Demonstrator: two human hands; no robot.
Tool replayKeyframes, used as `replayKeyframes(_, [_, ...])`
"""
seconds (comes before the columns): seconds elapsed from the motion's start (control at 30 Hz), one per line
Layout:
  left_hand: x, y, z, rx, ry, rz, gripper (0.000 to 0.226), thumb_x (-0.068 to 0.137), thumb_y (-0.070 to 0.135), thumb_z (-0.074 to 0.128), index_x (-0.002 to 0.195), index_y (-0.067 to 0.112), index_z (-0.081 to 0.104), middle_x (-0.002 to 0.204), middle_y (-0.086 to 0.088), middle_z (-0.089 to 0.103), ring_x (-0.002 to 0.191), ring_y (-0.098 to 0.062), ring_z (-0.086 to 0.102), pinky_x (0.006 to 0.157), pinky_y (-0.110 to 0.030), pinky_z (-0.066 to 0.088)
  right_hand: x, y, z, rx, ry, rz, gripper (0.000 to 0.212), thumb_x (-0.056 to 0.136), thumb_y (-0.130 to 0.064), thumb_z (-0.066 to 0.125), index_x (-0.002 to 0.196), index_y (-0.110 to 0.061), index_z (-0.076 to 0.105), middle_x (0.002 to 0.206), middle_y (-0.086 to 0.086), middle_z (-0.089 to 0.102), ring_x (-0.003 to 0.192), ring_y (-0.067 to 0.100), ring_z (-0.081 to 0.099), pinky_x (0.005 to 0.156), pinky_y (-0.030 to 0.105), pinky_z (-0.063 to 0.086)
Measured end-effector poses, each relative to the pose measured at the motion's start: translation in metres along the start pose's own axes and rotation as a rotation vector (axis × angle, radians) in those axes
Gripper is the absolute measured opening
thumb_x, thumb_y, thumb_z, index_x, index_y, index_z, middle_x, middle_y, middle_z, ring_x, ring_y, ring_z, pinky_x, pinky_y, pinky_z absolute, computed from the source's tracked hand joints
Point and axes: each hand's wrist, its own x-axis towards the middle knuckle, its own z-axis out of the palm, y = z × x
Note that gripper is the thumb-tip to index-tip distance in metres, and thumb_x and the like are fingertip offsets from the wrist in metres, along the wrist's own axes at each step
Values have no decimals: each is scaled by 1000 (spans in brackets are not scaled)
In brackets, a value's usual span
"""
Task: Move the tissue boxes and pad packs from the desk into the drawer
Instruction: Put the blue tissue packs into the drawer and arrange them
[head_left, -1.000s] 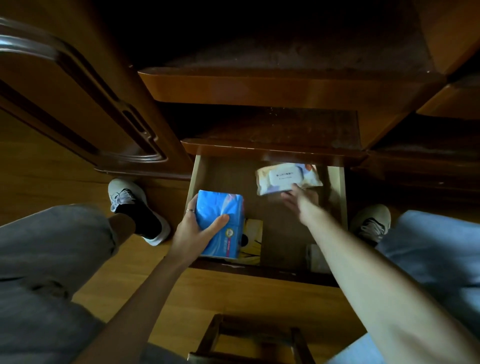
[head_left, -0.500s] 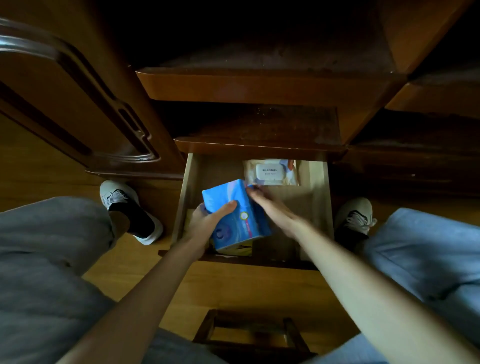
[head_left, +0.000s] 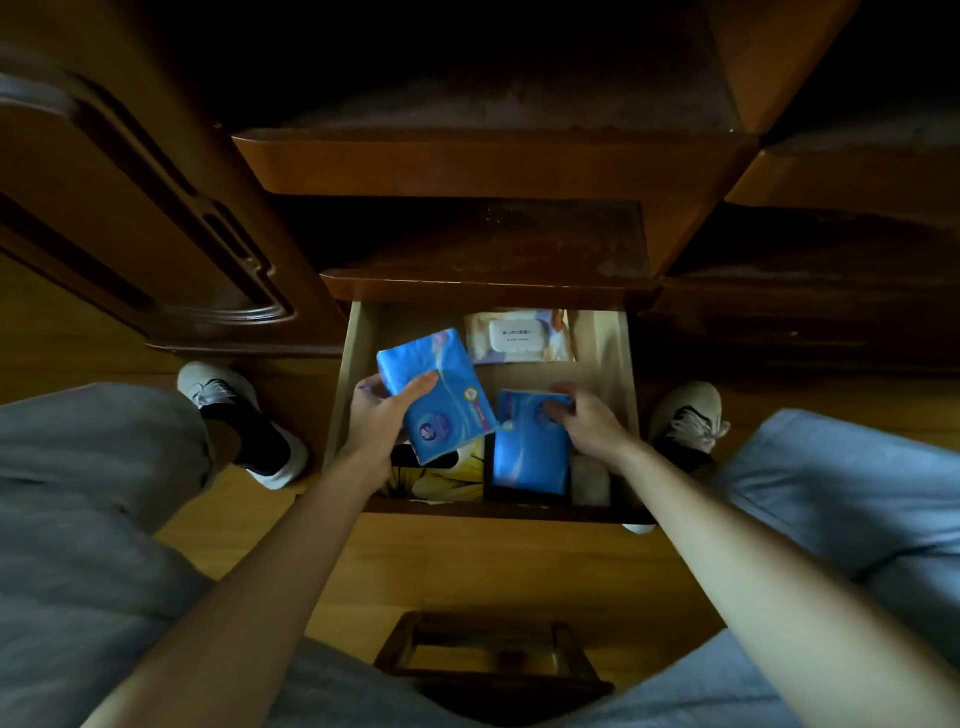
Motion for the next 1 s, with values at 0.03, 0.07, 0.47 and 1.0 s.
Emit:
replayKeyframes(0.03, [1, 0, -4, -27, 6, 4, 51, 72, 27, 91, 110, 16, 59, 104, -11, 78, 88, -25, 78, 76, -45, 64, 2, 0, 7, -32, -14, -6, 33, 103, -30, 57, 134, -18, 54, 109, -7, 61, 107, 16, 61, 72, 18, 44])
replayKeyframes(0.07, [1, 0, -7, -40, 8, 10, 47, 71, 28, 92, 105, 17, 61, 100, -10, 79, 86, -24, 78, 74, -43, 64, 4, -1, 13, -65, -17, -6, 26, 104, -27, 57, 128, -17, 57, 107, -4, 63, 106, 18, 63, 70, 18, 42])
replayKeyframes(0.47, [7, -16, -6, 28, 5, 26, 64, 71, 24, 92, 119, 20, 48, 113, -9, 72, 88, -19, 77, 59, -28, 61, 10, 3, 12, -606, -170, 70, 46, 104, -42, 46, 139, -12, 51, 136, 14, 61, 118, 29, 61, 94, 39, 49])
replayKeyframes(1.0, [17, -18, -35, -125, 235, 88, 71, 69, 30, 93, 123, 13, 49, 112, -9, 70, 87, -21, 76, 57, -29, 61, -13, -28, -16, -1239, -326, 182, 21, 91, -37, 67, 99, -18, 65, 99, 4, 62, 94, 23, 63, 72, 35, 49])
